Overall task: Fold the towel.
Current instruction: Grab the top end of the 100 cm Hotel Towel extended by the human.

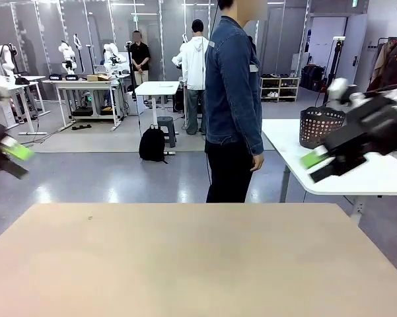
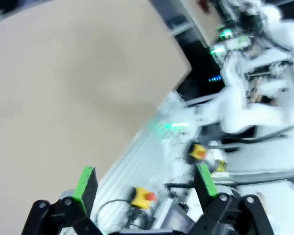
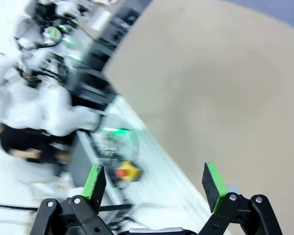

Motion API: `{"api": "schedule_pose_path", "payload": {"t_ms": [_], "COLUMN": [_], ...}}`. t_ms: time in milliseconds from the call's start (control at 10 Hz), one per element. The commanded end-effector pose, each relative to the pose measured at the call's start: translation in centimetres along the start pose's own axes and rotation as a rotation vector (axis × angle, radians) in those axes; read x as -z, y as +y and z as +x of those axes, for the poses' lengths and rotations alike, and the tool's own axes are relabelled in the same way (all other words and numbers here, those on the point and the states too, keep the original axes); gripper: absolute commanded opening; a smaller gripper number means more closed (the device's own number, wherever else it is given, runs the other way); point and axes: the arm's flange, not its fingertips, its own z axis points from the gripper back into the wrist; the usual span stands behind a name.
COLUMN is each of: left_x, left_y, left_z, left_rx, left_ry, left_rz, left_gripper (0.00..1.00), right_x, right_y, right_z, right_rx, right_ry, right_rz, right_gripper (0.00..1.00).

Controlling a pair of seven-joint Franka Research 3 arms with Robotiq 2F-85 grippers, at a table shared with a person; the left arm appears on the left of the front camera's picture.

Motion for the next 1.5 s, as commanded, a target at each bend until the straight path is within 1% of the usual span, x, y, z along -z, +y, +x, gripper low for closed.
{"api": "schedule_pose_path", "payload": {"t_ms": [0, 100, 200, 300, 400, 500, 600, 700, 800, 1400], "left_x": [-5.8, -8.3, -10.4, -11.9, -12.7, -13.3, -13.7, -14.1, -13.2, -13.2], "left_y": [6.1, 8.4, 10.8, 11.8, 12.5, 12.9, 13.0, 12.9, 13.9, 13.9], "left_z": [-2.1, -4.1, -6.3, -7.9, -9.0, -9.8, -10.2, -10.0, -11.2, -11.2], "left_rx": [-0.077, -0.07, -0.131, -0.122, -0.156, -0.176, -0.177, -0.183, -0.197, -0.197], "left_ry": [-0.09, -0.161, -0.212, -0.267, -0.305, -0.34, -0.37, -0.373, -0.355, -0.355], "left_rz": [-0.138, -0.173, -0.193, -0.236, -0.244, -0.245, -0.246, -0.23, -0.235, -0.235], "left_gripper": [1.0, 1.0, 1.0, 1.0, 1.0, 1.0, 1.0, 1.0, 1.0, 1.0], "right_x": [-5.4, -8.0, -10.9, -12.8, -13.9, -14.3, -14.3, -13.9, -15.0, -15.0], "right_y": [-4.6, -6.1, -8.3, -9.1, -9.6, -10.3, -10.8, -11.2, -10.8, -10.8], "right_z": [-2.3, -4.3, -7.0, -9.3, -11.0, -12.0, -12.3, -11.8, -13.5, -13.5], "right_rx": [0.163, 0.171, 0.227, 0.222, 0.231, 0.237, 0.21, 0.203, 0.263, 0.263], "right_ry": [-0.089, -0.148, -0.261, -0.337, -0.377, -0.373, -0.366, -0.368, -0.386, -0.386], "right_rz": [0.109, 0.183, 0.227, 0.27, 0.274, 0.258, 0.25, 0.225, 0.257, 0.257], "right_gripper": [1.0, 1.0, 1.0, 1.0, 1.0, 1.0, 1.0, 1.0, 1.0, 1.0]}}
